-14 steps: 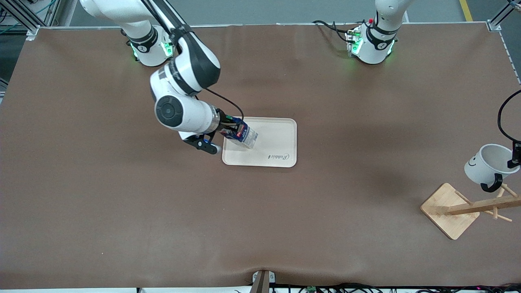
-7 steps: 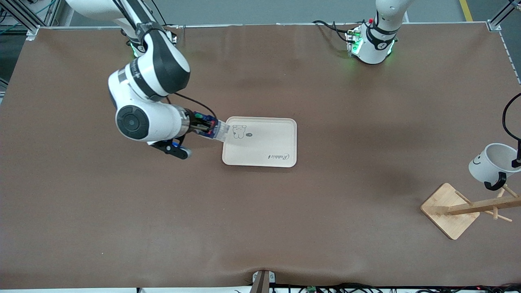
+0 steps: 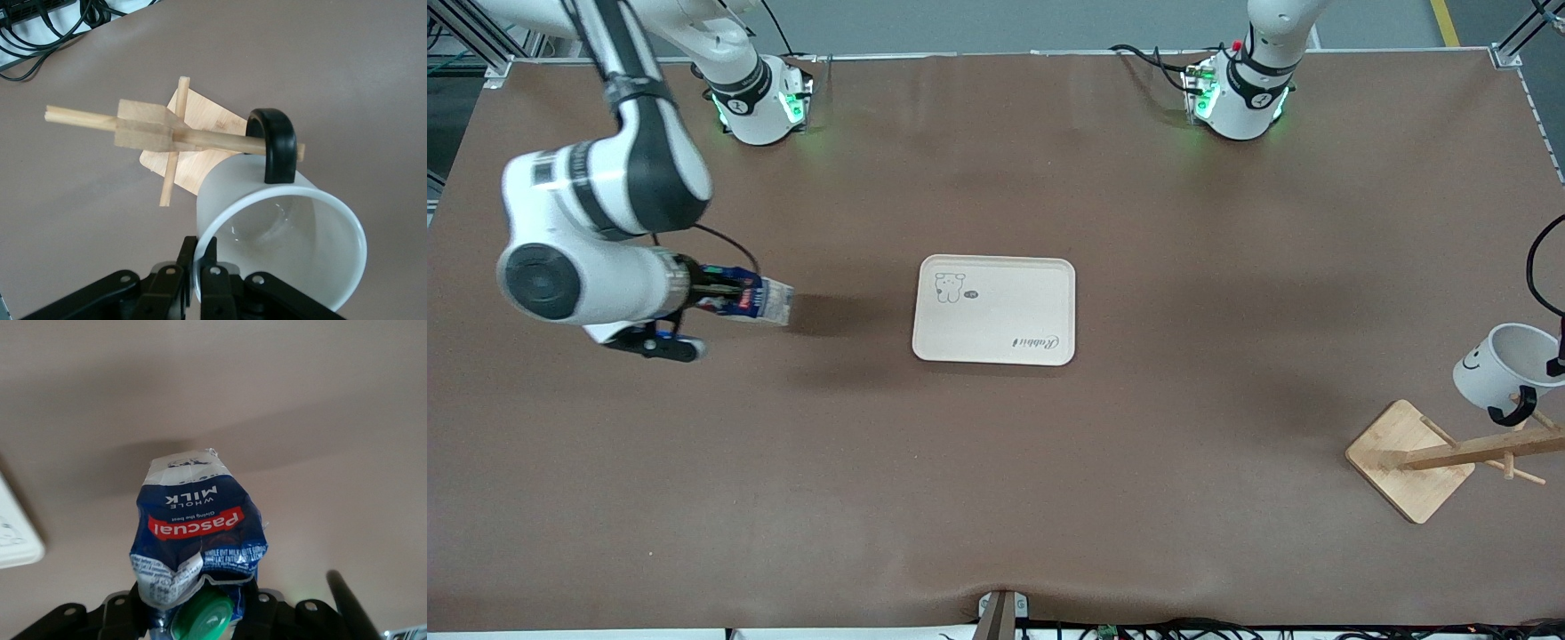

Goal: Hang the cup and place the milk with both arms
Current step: 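Lift the milk carton off the tray with the right gripper, then hang the mug handle on the stand peg while lowering the milk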

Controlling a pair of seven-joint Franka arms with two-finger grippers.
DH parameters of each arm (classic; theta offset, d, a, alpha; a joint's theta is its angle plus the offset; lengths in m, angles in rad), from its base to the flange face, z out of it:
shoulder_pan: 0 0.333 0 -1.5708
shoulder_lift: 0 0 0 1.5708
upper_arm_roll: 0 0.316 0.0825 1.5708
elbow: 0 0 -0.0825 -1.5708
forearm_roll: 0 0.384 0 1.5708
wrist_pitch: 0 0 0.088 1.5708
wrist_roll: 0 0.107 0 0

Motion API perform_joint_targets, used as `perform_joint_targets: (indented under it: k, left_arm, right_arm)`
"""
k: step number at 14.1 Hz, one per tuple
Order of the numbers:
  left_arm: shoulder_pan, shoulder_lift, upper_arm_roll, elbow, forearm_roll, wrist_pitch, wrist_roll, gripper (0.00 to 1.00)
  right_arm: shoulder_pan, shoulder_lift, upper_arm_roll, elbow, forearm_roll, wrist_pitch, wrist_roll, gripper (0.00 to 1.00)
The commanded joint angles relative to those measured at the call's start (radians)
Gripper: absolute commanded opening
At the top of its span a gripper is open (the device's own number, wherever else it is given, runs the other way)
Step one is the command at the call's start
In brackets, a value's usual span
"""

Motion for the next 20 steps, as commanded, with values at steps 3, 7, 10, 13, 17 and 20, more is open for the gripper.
perform_joint_targets:
  k: [3,7,10,13,17,20]
  left_arm:
    - [0.001,0.04,-0.012,0.052,-0.012,0.018,0.01,0.42]
    - [-0.003,0.019,-0.023,0.048,-0.012,0.008,-0.086,1.0]
    - [-0.008,-0.01,-0.057,0.04,-0.014,-0.036,-0.202,1.0]
    - [-0.008,-0.047,-0.109,0.037,-0.012,-0.133,-0.342,1.0]
    - [-0.008,-0.116,-0.158,0.015,-0.012,-0.21,-0.491,1.0]
    - [-0.008,-0.2,-0.161,-0.058,-0.015,-0.213,-0.532,1.0]
  right_arm:
    - [-0.114,-0.032,0.022,-0.073,-0.177,0.085,-0.171,0.0]
    - [-0.169,-0.047,0.022,-0.202,-0.185,0.259,-0.229,0.0]
    - [-0.199,-0.052,0.021,-0.225,-0.186,0.291,-0.239,0.0]
    - [-0.225,-0.05,0.021,-0.234,-0.186,0.303,-0.263,0.0]
    - [-0.266,-0.047,0.022,-0.294,-0.185,0.406,-0.265,0.28]
    - [-0.268,-0.044,0.024,-0.294,-0.174,0.396,-0.262,1.0]
